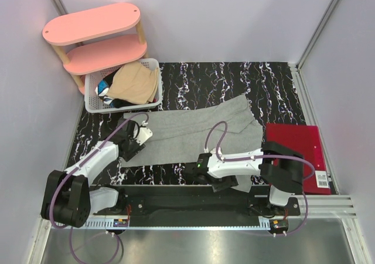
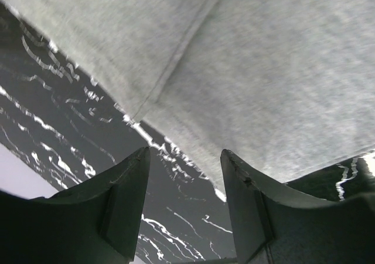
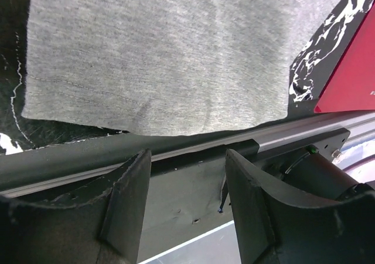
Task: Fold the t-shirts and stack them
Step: Grap the side of the flattened tshirt closest away from the robot with both arms
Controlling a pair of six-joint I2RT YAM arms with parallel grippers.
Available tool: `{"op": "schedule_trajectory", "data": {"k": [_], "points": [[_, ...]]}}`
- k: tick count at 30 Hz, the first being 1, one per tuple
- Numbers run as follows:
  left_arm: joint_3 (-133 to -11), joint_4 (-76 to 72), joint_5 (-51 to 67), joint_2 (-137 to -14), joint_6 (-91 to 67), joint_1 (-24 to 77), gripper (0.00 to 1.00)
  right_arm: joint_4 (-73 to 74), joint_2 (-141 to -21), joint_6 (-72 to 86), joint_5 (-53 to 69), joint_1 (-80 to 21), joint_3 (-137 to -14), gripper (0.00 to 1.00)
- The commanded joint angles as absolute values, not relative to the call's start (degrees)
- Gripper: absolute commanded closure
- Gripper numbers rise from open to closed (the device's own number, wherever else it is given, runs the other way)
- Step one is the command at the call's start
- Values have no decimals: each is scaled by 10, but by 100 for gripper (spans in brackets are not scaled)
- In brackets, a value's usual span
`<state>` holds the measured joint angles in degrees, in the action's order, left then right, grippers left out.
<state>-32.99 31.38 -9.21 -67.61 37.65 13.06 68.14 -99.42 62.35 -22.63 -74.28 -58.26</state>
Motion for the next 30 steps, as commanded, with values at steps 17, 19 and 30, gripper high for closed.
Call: {"op": "schedule_trajectory", "data": {"k": [17,19,30], "points": [[-332,304,-72,-656,379,105,43,716,-1056,736,-216,-730,-564,51],[-333,307,-71,-652,381,104,44,726,-1062,747,-228,-728,-570,52],[-341,324,-72,-627,398,90,43,733,-1126,750,-269,-722,-592,44]]}}
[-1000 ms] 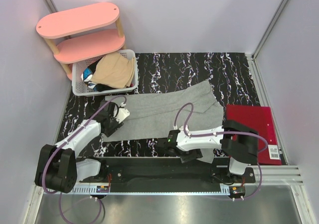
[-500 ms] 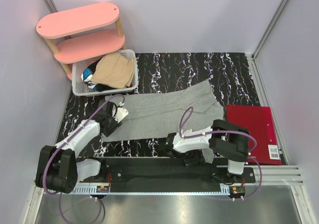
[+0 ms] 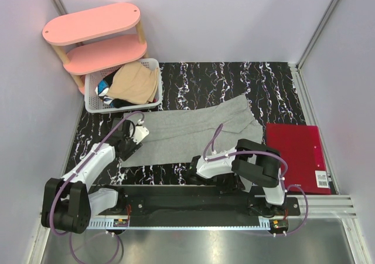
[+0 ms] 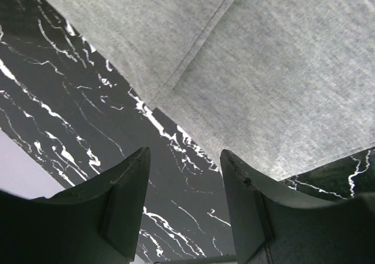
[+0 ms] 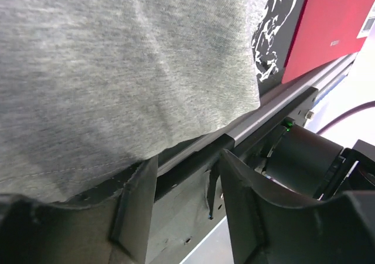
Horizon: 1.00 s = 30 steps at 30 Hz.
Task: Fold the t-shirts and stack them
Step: Grap the side of the flattened tshirt closest away from the robot with both arms
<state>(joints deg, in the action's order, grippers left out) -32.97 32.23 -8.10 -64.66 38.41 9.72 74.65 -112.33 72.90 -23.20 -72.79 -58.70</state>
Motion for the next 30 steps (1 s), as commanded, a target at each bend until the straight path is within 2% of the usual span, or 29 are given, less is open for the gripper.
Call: {"op": "schedule_trajectory", "data": {"k": [1,2,3,6,7,8,13,16,17,20,22,23,24,27,30], "points": [[-343,328,-72,-626,397,89,43,728,-1119,750,-266,-723,-590,44],[-344,329,-71,-624,398,89,43,725,-1116,748,-263,-722,-587,47],[-346,330,-71,-623,398,89,43,724,-1114,747,-261,-722,-584,54],[-350,330,-69,-622,395,88,43,724,-1100,742,-261,-722,-582,60],[-352,330,-68,-625,393,89,44,724,-1089,741,-262,-722,-582,67],[-352,330,-67,-628,391,88,43,722,-1083,740,-263,-718,-581,69],[-346,323,-65,-636,391,88,43,743,-1041,744,-275,-709,-579,76],[-348,323,-67,-635,390,88,41,758,-1018,744,-282,-706,-583,89],[-349,324,-67,-633,390,88,40,763,-1013,744,-284,-704,-584,98],[-353,334,-68,-627,391,88,34,765,-999,737,-280,-699,-584,100],[-352,340,-69,-623,391,88,28,761,-1005,731,-266,-700,-584,89],[-350,342,-69,-621,393,88,28,756,-1007,727,-259,-702,-581,70],[-349,343,-69,-620,394,88,28,739,-1008,723,-252,-707,-579,56],[-349,345,-69,-615,393,88,28,717,-1004,723,-251,-727,-584,27],[-351,346,-69,-619,392,88,28,669,-963,694,-256,-729,-592,20]]}}
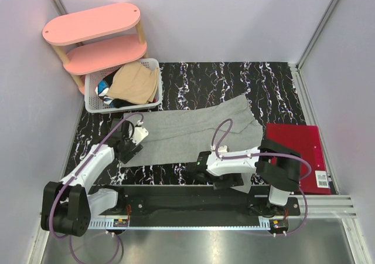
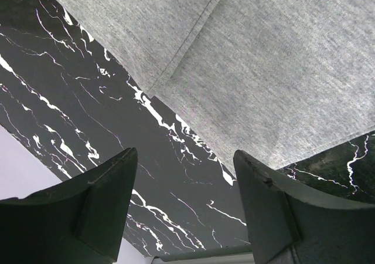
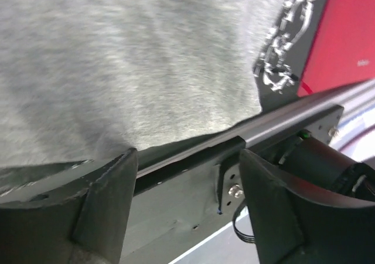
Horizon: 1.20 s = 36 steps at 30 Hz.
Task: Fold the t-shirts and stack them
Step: Grap the side of the flattened tshirt closest away from the robot with both arms
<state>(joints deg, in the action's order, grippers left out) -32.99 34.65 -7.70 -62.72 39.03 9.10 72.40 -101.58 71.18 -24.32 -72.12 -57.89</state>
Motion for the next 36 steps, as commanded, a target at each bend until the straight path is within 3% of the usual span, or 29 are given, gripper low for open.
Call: {"op": "schedule_trajectory", "data": {"k": [1,9,15,20,28,36], "points": [[-352,346,-70,-621,392,88,28,660,-948,682,-259,-729,-595,19],[-359,353,-70,-620,395,88,30,655,-834,677,-182,-638,-548,22],[-367,359,-62,-626,391,90,30,759,-915,717,-178,-639,-573,21],[-372,364,-60,-620,395,89,30,778,-908,761,-167,-604,-568,17],[-372,364,-66,-620,412,89,30,666,-648,716,-72,-438,-489,12],[-377,367,-63,-618,411,89,31,673,-748,714,-38,-436,-440,16]]}}
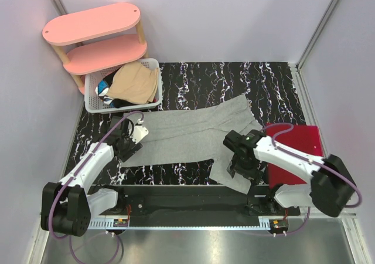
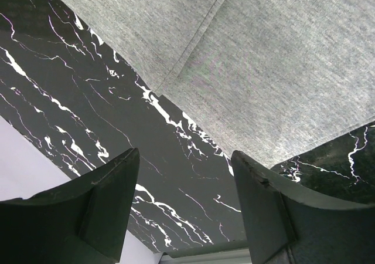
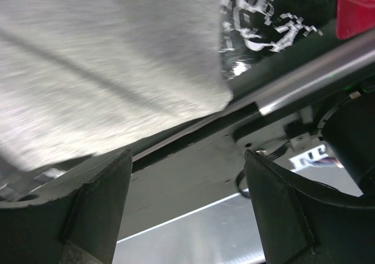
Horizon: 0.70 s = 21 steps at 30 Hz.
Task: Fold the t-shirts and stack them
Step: Grap the side of the flattened tshirt closest away from the robot with both arms
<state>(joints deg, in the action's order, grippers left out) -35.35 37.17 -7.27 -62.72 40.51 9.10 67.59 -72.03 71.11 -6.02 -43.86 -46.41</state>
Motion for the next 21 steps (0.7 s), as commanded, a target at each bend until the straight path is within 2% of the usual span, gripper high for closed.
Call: {"op": "schedule_trajectory", "data": {"k": [1,9,13,21], "points": [[-377,366,-62,-619,410,89,31,666,-751,717,-35,-433,-428,15],[-387,365,-53,-641,411,89,31,648,-780,808,-83,-417,-422,16],[-385,366,-53,-635,413,89,31,578,-770,832,-99,-414,-381,18],[-370,369,-62,-616,409,88,31,587,-746,837,-211,-413,-383,17]]}}
